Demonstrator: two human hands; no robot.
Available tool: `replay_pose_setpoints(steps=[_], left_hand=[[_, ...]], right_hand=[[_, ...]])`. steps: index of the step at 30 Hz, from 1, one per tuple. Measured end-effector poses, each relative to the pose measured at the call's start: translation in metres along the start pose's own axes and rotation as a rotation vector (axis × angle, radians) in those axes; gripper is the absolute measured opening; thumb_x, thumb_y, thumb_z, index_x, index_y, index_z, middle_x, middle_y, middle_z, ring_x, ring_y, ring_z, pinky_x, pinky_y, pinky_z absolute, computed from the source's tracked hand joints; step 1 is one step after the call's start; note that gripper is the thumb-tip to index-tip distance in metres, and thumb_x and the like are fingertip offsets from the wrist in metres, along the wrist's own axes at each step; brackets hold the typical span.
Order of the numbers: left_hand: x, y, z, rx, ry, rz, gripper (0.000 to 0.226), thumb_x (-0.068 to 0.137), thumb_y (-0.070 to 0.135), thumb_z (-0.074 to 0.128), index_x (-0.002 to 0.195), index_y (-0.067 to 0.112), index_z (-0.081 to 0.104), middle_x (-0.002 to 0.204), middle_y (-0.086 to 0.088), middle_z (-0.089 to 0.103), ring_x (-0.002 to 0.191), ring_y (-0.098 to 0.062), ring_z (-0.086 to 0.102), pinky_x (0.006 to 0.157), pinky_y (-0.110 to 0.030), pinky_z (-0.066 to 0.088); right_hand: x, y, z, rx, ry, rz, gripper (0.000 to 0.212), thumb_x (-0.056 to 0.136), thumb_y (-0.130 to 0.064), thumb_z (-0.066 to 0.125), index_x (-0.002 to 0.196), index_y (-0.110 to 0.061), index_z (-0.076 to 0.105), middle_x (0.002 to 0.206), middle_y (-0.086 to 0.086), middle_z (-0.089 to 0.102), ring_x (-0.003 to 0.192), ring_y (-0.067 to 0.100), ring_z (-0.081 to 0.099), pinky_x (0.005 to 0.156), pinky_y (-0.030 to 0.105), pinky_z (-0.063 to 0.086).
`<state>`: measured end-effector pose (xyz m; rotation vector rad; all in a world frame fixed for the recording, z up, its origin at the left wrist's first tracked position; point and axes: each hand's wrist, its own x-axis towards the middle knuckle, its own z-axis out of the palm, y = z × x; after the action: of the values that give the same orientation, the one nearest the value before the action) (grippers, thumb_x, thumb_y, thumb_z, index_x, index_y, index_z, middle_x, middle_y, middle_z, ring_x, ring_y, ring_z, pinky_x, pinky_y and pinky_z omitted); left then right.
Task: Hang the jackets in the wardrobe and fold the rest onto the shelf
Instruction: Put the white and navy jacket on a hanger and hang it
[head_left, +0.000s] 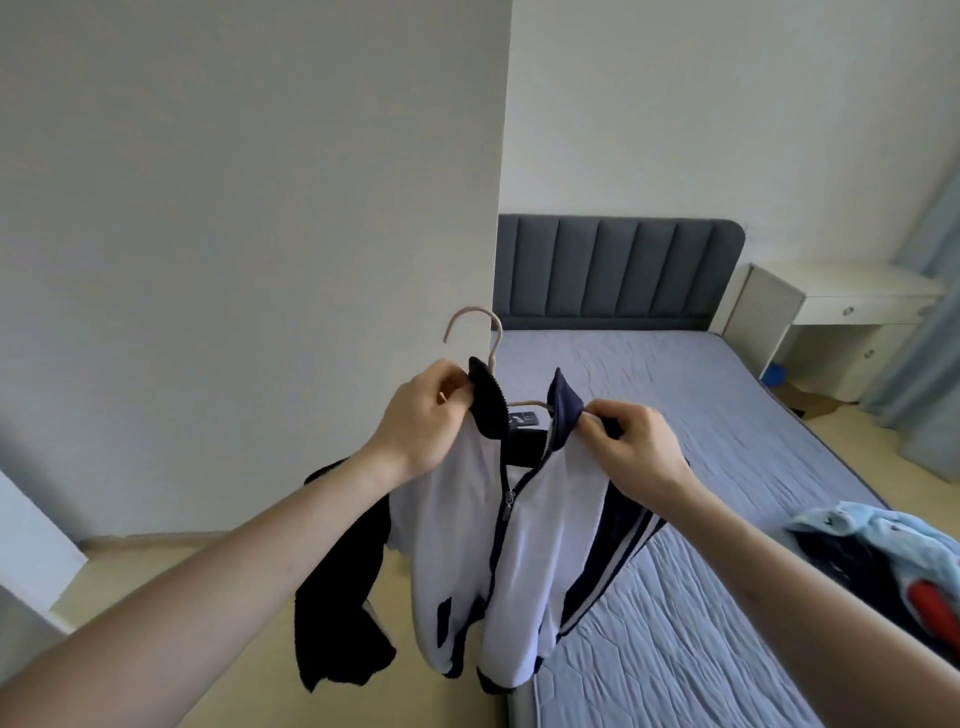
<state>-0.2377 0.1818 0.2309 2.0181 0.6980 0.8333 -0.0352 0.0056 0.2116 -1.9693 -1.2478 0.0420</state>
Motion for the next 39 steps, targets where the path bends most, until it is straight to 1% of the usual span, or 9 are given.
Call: replay_pose_setpoints(steps=[5,8,12,14,19,23,29,35,39], left_hand=[[-0.051,-0.022,0.046,0.33,0.23,0.416,0.017,0.086,0.023,0.067,0.093,0.028,0.051,0.088,0.015,0.05,0.078,-0.009,0.05,0.077,-0.025,0.039],[-0.09,-0.041,0.087,0.254,-0.031,0.028,0.018,0.085,0.051,0.062,0.085,0.036,0.051,0.087,0.017,0.057,0.076,-0.004,0.056,0.068,-0.024,0.045],[-0.115,-0.058,0.14,0.061,-0.289,-0.352,0.035,0.08,0.069,0.062,0.101,0.042,0.062,0.099,0.023,0.067,0.09,0.002,0.064,0.085,-0.028,0.056],[-0.116,-0.058,0.156,0.007,-0.294,-0.393,0.035,0.081,0.066,0.064,0.101,0.037,0.066,0.099,0.02,0.07,0.091,0.001,0.065,0.089,-0.027,0.055],[-0.109,-0.055,0.172,0.072,-0.235,-0.321,0.02,0.09,0.05,0.066,0.081,0.033,0.07,0.079,0.018,0.072,0.075,0.003,0.066,0.069,-0.02,0.051],[-0.101,-0.053,0.169,0.022,-0.228,-0.366,0.015,0.092,0.034,0.067,0.081,0.027,0.073,0.078,0.012,0.074,0.072,-0.003,0.068,0.073,-0.03,0.058],[-0.089,-0.034,0.143,-0.239,-0.236,-0.51,0.023,0.098,0.023,0.059,0.087,0.005,0.069,0.07,0.0,0.064,0.061,-0.013,0.058,0.05,-0.027,0.049],[-0.065,-0.011,0.103,-0.335,-0.1,-0.487,0.026,0.087,0.023,0.06,0.062,0.017,0.064,0.059,-0.002,0.053,0.053,-0.018,0.049,0.043,-0.024,0.04],[-0.07,-0.025,0.094,-0.25,-0.211,-0.627,0.028,0.089,0.015,0.06,0.061,0.015,0.06,0.057,-0.001,0.048,0.054,-0.017,0.045,0.046,-0.023,0.039]], right_hand=[[-0.028,0.032,-0.006,-0.001,0.022,0.178,0.041,0.086,-0.054,0.048,0.074,-0.018,0.063,0.053,-0.01,0.044,0.049,0.007,0.039,0.051,0.027,0.03],[-0.046,0.047,-0.008,0.003,0.015,0.239,0.04,0.093,-0.051,0.055,0.073,-0.017,0.063,0.053,-0.008,0.045,0.049,0.007,0.037,0.053,0.028,0.031],[-0.065,0.059,-0.008,0.0,0.007,0.288,0.042,0.093,-0.048,0.057,0.072,-0.013,0.062,0.051,-0.008,0.041,0.048,0.007,0.035,0.052,0.029,0.03],[-0.071,0.062,-0.007,0.002,-0.005,0.302,0.043,0.09,-0.049,0.056,0.069,-0.011,0.058,0.051,-0.008,0.04,0.048,0.007,0.034,0.052,0.03,0.029],[-0.072,0.071,-0.008,0.001,0.01,0.329,0.045,0.091,-0.05,0.057,0.072,-0.009,0.059,0.053,-0.004,0.041,0.048,0.008,0.035,0.052,0.032,0.029],[-0.07,0.074,-0.007,-0.011,0.018,0.316,0.049,0.087,-0.057,0.052,0.074,-0.012,0.064,0.06,0.007,0.053,0.047,0.008,0.038,0.05,0.031,0.031],[-0.068,0.08,-0.002,-0.08,0.034,0.356,0.035,0.094,-0.051,0.058,0.075,-0.023,0.067,0.059,-0.007,0.06,0.055,0.011,0.057,0.051,0.031,0.041],[-0.071,0.07,0.011,-0.159,0.039,0.3,0.041,0.093,-0.056,0.06,0.067,-0.023,0.061,0.058,-0.014,0.062,0.056,0.007,0.059,0.048,0.029,0.039],[-0.068,0.063,0.019,-0.137,-0.006,0.271,0.042,0.094,-0.057,0.059,0.067,-0.025,0.06,0.062,-0.017,0.063,0.054,0.006,0.058,0.048,0.027,0.034]])
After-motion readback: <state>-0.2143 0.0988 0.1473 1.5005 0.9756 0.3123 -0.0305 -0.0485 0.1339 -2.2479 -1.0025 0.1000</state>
